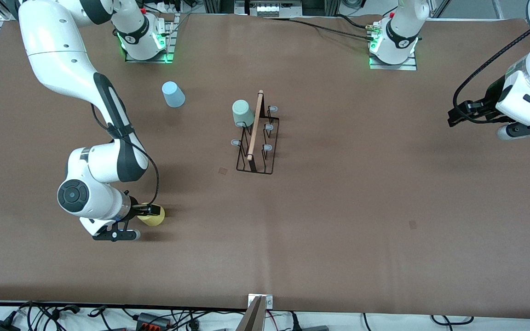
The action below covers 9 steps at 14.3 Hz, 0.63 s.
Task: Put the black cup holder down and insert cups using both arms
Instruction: 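Move the right gripper to the yellow cup and grasp it, then carry the yellow cup to the rack and hang it on a hook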
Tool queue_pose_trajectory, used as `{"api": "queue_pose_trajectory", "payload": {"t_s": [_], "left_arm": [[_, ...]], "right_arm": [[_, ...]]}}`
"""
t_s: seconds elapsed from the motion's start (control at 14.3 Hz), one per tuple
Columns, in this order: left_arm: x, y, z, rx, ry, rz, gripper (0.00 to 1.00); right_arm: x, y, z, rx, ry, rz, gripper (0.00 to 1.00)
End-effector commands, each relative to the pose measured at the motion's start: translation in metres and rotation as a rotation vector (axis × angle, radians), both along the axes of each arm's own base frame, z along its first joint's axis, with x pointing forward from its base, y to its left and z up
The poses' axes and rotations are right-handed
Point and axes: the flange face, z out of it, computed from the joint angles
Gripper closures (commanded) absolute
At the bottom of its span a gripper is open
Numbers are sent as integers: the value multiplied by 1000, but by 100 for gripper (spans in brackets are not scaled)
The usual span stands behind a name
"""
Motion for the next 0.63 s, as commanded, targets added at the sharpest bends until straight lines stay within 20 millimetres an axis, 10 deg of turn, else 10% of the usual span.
{"api": "queue_pose_trajectory", "payload": {"t_s": [0.0, 0.35, 0.56], "left_arm": [[1, 1, 6, 11, 6, -5, 0], [1, 3, 6, 11, 8, -2, 0], [1, 2, 6, 11, 7, -4, 0]], "right_arm": [[6, 2, -1, 21, -11, 3, 0], [5, 5, 1, 21, -13, 17, 57], [4, 8, 12, 21, -9, 38, 69]]}}
